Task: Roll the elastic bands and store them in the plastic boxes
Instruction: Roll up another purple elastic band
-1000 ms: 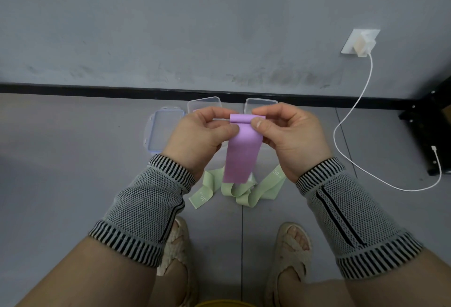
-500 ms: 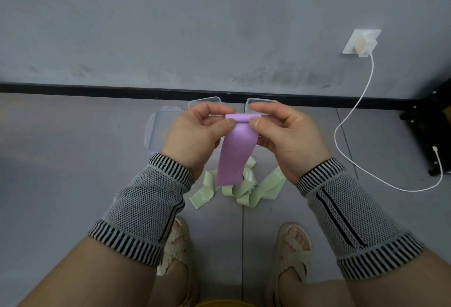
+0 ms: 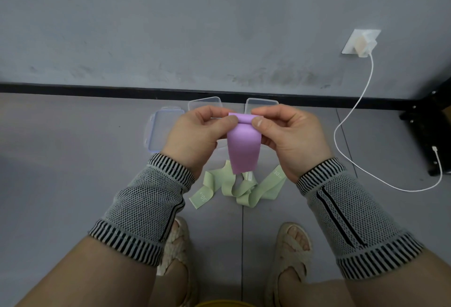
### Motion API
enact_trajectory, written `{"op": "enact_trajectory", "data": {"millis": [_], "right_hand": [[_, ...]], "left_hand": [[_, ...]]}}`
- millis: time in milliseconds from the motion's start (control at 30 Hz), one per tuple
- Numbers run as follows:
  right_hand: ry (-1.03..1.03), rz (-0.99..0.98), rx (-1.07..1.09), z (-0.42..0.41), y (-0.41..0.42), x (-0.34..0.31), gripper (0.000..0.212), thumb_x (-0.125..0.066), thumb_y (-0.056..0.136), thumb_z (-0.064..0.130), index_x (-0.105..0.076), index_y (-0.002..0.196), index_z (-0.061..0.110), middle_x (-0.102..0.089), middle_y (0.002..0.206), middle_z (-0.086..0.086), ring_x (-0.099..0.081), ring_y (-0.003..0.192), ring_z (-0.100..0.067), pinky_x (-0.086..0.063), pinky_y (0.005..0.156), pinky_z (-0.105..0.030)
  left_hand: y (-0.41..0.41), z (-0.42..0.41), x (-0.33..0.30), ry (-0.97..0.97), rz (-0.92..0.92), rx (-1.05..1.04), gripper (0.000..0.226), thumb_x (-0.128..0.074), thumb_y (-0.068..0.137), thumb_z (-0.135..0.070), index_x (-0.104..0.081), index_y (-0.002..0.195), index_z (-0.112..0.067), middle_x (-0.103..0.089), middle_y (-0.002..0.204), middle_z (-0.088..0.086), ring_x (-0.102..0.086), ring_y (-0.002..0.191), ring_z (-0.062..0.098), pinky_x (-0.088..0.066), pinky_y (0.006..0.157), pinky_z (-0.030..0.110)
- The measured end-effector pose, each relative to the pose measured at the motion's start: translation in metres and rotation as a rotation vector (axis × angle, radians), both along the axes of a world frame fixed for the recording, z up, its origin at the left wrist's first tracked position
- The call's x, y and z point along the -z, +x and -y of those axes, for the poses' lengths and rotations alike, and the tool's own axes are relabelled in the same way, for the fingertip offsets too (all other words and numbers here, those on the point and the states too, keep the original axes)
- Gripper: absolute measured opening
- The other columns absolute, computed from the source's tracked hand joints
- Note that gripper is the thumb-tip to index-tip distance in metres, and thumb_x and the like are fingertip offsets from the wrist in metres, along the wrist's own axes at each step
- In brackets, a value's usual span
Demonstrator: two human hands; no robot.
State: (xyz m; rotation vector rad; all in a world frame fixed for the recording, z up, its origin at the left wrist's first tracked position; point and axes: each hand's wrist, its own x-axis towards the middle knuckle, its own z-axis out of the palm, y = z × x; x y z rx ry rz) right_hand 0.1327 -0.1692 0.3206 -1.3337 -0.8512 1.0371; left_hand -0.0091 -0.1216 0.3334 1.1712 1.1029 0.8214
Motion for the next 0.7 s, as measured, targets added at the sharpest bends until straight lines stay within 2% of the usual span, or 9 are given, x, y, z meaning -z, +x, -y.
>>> {"op": "enact_trajectory", "data": {"millis": [100, 200, 333, 400, 467, 567, 633, 700], "right_hand": [[-0.02, 0.059, -0.037, 0.001, 0.0, -0.002, 0.018, -0.068, 0.081, 0.001, -0.069, 0.075, 0.019, -0.07, 0.074, -0.002, -0.064, 0.07, -0.013, -0.053, 0.067, -0.028], [-0.061, 0.226, -0.097, 0.003, 0.002, -0.001, 0.015, -0.073, 0.078, 0.007, -0.067, 0.071, 0.019, -0.068, 0.071, -0.002, -0.06, 0.065, -0.008, -0.051, 0.064, -0.025], [-0.139, 0.287, -0.182, 0.005, 0.002, 0.002, 0.015, -0.075, 0.076, 0.007, -0.065, 0.076, 0.018, -0.072, 0.078, -0.014, -0.066, 0.072, -0.021, -0.054, 0.077, -0.037], [-0.161, 0.283, -0.233, 0.005, 0.003, 0.001, 0.015, -0.073, 0.078, 0.006, -0.063, 0.08, 0.018, -0.072, 0.073, -0.008, -0.067, 0.067, -0.015, -0.053, 0.068, -0.028], [-0.159, 0.236, -0.256, 0.006, 0.003, -0.003, 0.016, -0.07, 0.08, 0.003, -0.062, 0.083, 0.017, -0.07, 0.065, -0.001, -0.062, 0.058, -0.007, -0.046, 0.058, -0.017], [-0.127, 0.043, -0.201, 0.006, 0.006, -0.004, 0.021, -0.064, 0.081, -0.004, -0.06, 0.081, 0.016, -0.064, 0.057, 0.004, -0.054, 0.053, -0.008, -0.043, 0.056, -0.02], [-0.113, -0.096, -0.157, 0.005, 0.009, -0.005, 0.02, -0.062, 0.082, -0.006, -0.06, 0.083, 0.014, -0.063, 0.058, 0.004, -0.052, 0.055, -0.01, -0.04, 0.056, -0.022], [-0.118, -0.195, -0.14, 0.005, 0.013, -0.004, 0.019, -0.06, 0.083, -0.005, -0.062, 0.091, 0.011, -0.062, 0.062, 0.001, -0.051, 0.057, -0.01, -0.039, 0.056, -0.022]], "left_hand": [[-0.004, -0.002, 0.002, 0.099, -0.073, 0.018, 0.009, -0.062, 0.085, -0.004, -0.067, 0.089, -0.011, -0.067, 0.063, -0.004, -0.057, 0.053, -0.001, -0.04, 0.049, 0.01], [-0.008, -0.003, 0.007, 0.227, -0.2, 0.096, 0.018, -0.064, 0.084, -0.005, -0.068, 0.087, -0.022, -0.072, 0.082, 0.004, -0.064, 0.075, 0.007, -0.051, 0.071, 0.021], [-0.007, -0.001, 0.009, 0.373, -0.365, 0.187, 0.023, -0.064, 0.084, -0.009, -0.063, 0.084, -0.032, -0.069, 0.081, -0.005, -0.06, 0.072, -0.003, -0.048, 0.071, 0.012], [-0.007, -0.001, 0.01, 0.394, -0.42, 0.212, 0.02, -0.064, 0.085, -0.013, -0.06, 0.09, -0.033, -0.067, 0.078, -0.01, -0.062, 0.076, 0.002, -0.049, 0.074, 0.017], [-0.009, -0.002, 0.009, 0.364, -0.446, 0.234, 0.022, -0.062, 0.085, -0.017, -0.053, 0.1, -0.029, -0.066, 0.076, -0.008, -0.06, 0.069, 0.004, -0.047, 0.067, 0.02], [-0.015, -0.005, 0.009, 0.315, -0.514, 0.309, 0.026, -0.059, 0.086, -0.015, -0.047, 0.106, -0.027, -0.064, 0.072, -0.005, -0.053, 0.056, 0.004, -0.043, 0.058, 0.021], [-0.018, -0.006, 0.008, 0.305, -0.534, 0.358, 0.023, -0.059, 0.086, -0.014, -0.049, 0.102, -0.027, -0.068, 0.074, 0.003, -0.057, 0.062, 0.014, -0.047, 0.063, 0.028], [-0.02, -0.006, 0.007, 0.298, -0.469, 0.337, 0.023, -0.058, 0.085, -0.008, -0.052, 0.094, -0.029, -0.064, 0.07, 0.006, -0.052, 0.059, 0.016, -0.045, 0.061, 0.023]]}}
